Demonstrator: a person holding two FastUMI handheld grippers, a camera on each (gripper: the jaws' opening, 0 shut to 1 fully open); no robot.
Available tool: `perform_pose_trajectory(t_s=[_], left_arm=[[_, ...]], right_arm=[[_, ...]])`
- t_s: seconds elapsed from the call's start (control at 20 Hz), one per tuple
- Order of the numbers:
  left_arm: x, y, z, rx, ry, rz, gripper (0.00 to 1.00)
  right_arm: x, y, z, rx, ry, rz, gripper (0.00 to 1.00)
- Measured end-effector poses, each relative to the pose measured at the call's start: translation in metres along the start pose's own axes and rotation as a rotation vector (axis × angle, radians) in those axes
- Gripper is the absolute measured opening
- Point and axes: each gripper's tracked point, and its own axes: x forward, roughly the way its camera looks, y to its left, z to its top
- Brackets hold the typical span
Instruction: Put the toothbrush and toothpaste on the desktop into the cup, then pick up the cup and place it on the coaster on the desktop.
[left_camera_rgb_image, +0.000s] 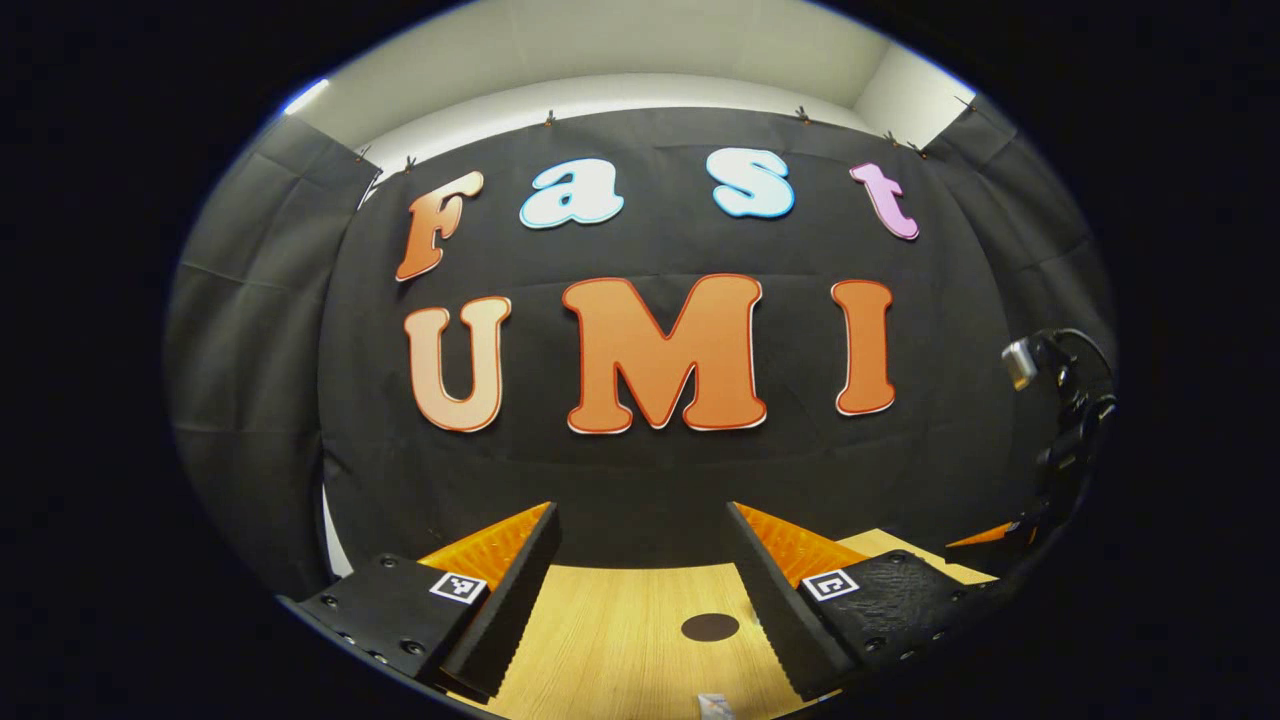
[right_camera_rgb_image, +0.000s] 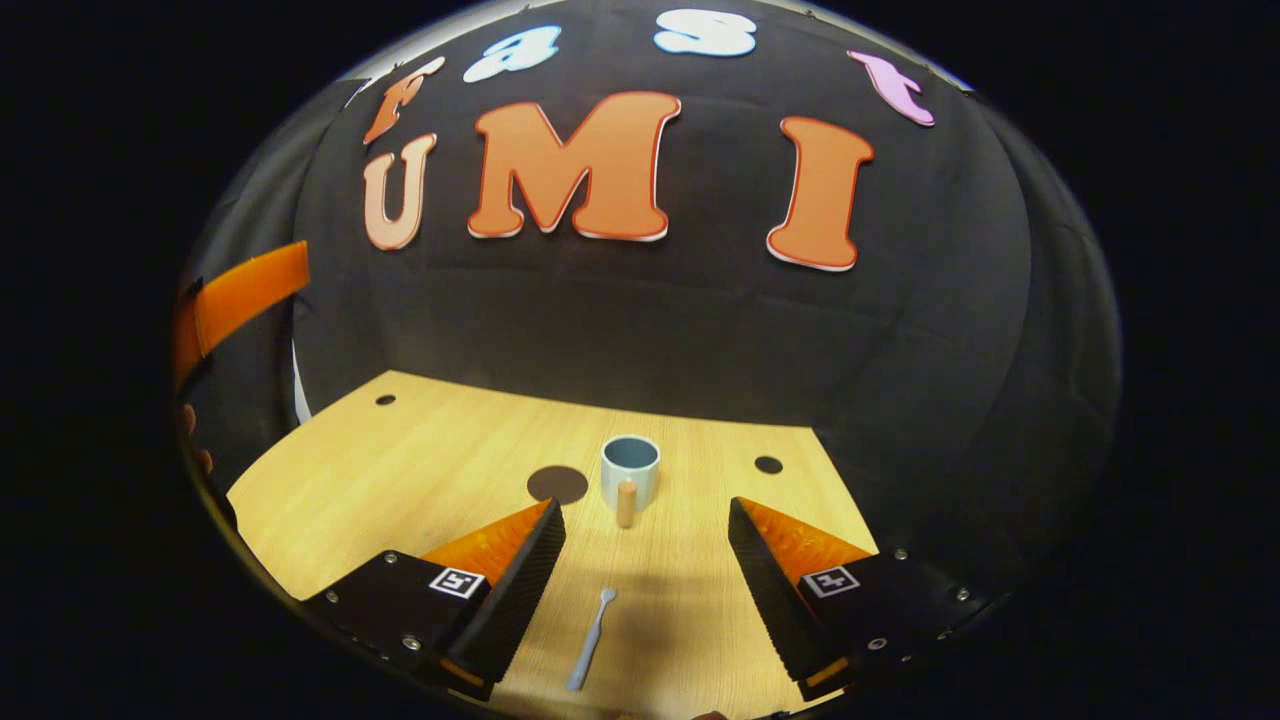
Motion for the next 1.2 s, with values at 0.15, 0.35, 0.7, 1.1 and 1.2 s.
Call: perform_pose_trajectory(t_s=[0.15,0.35,0.7,1.1,1.2], left_arm=[[-0.003,0.012,-0.007,0.001,0.016,0.022,1.00],[-0.011,0.027,-0.018,0.004,0.055,0.047,0.98],[-0.028,0.064,-0.044,0.029,0.127,0.118,0.99],[-0.045,0.087,-0.096,-0.015,0.275,0.138,0.99],[-0.051,0.090,-0.102,-0.004,0.293,0.148,0.99]], right_arm=[[0.006,0.016,-0.026,0.008,0.109,0.047,1.00],[0.015,0.035,-0.063,0.031,0.244,0.097,1.00],[0.022,0.045,-0.136,-0.045,0.543,0.075,0.92],[0.035,0.048,-0.195,-0.031,0.772,0.061,0.88],[0.040,0.050,-0.203,-0.018,0.809,0.065,0.78]])
